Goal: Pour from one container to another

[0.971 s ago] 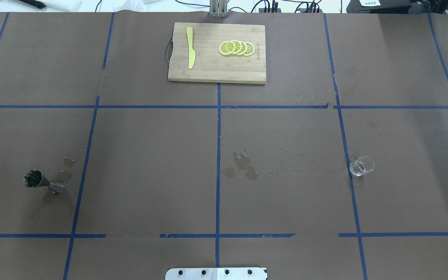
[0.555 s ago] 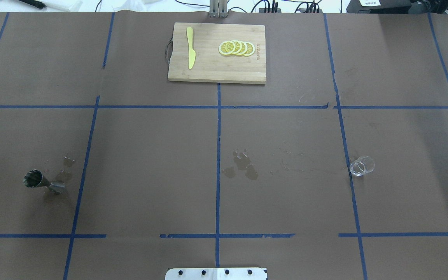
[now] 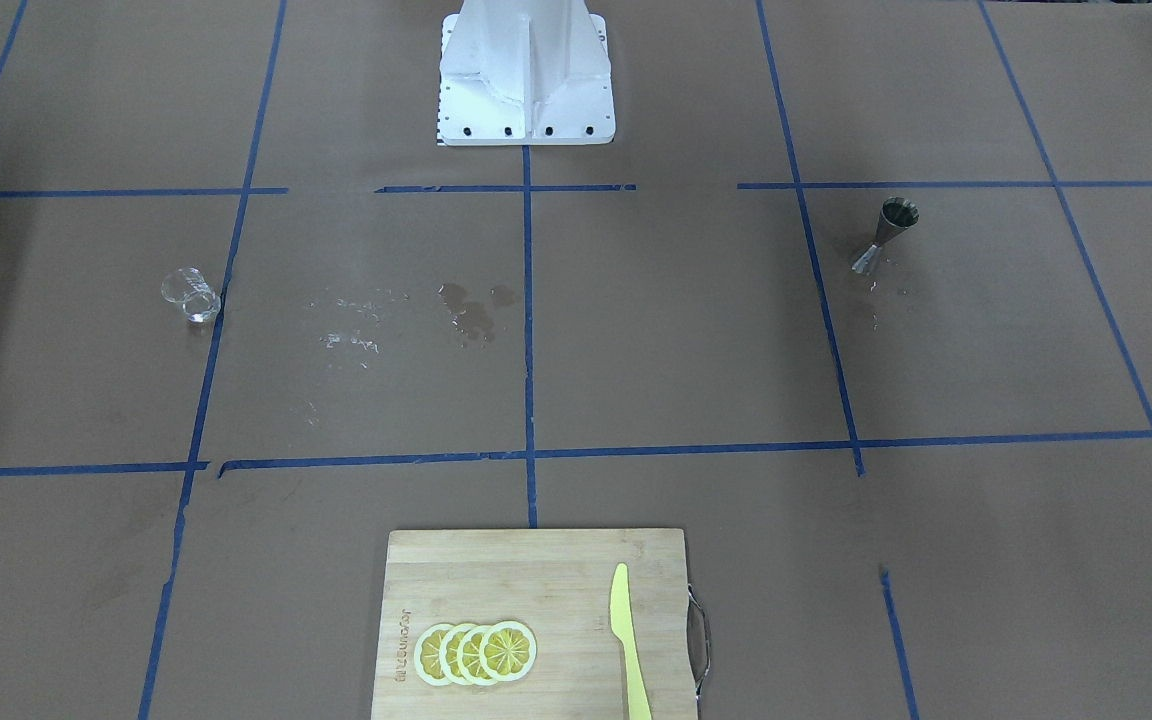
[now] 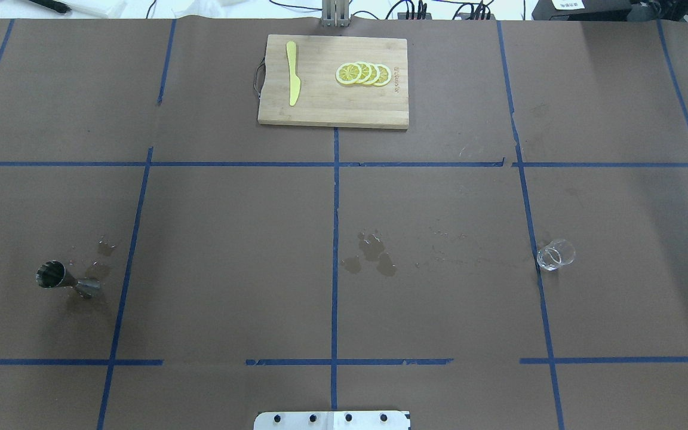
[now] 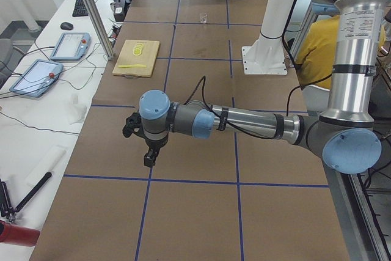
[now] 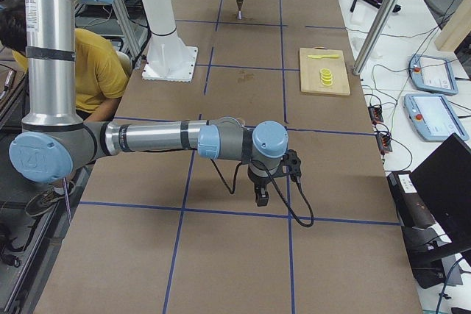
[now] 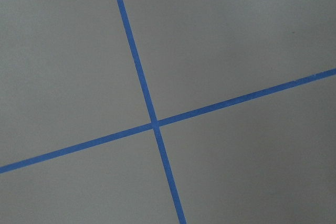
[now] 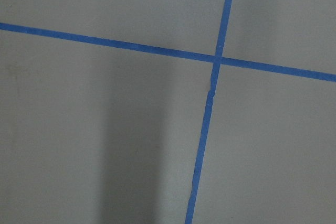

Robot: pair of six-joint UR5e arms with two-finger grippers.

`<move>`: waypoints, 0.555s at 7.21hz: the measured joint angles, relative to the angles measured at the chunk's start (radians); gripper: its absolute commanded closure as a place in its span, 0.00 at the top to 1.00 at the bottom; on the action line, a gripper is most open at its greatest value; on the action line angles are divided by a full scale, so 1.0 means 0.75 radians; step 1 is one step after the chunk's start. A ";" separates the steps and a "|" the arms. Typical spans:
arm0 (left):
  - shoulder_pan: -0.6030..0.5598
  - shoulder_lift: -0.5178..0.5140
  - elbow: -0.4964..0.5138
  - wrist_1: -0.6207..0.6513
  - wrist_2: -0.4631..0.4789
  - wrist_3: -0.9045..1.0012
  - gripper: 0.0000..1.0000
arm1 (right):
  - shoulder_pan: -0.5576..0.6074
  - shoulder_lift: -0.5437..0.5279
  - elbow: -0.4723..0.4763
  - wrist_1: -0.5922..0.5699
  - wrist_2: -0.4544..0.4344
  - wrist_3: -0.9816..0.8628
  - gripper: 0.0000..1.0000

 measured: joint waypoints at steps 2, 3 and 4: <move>-0.009 0.040 -0.035 -0.024 0.004 -0.002 1.00 | 0.001 0.001 0.001 0.001 -0.004 0.001 1.00; -0.009 0.047 -0.039 -0.028 0.002 -0.006 1.00 | 0.001 0.000 -0.001 0.001 -0.004 0.004 1.00; -0.009 0.046 -0.041 -0.028 0.000 -0.007 1.00 | 0.001 0.000 -0.002 0.000 -0.004 0.005 1.00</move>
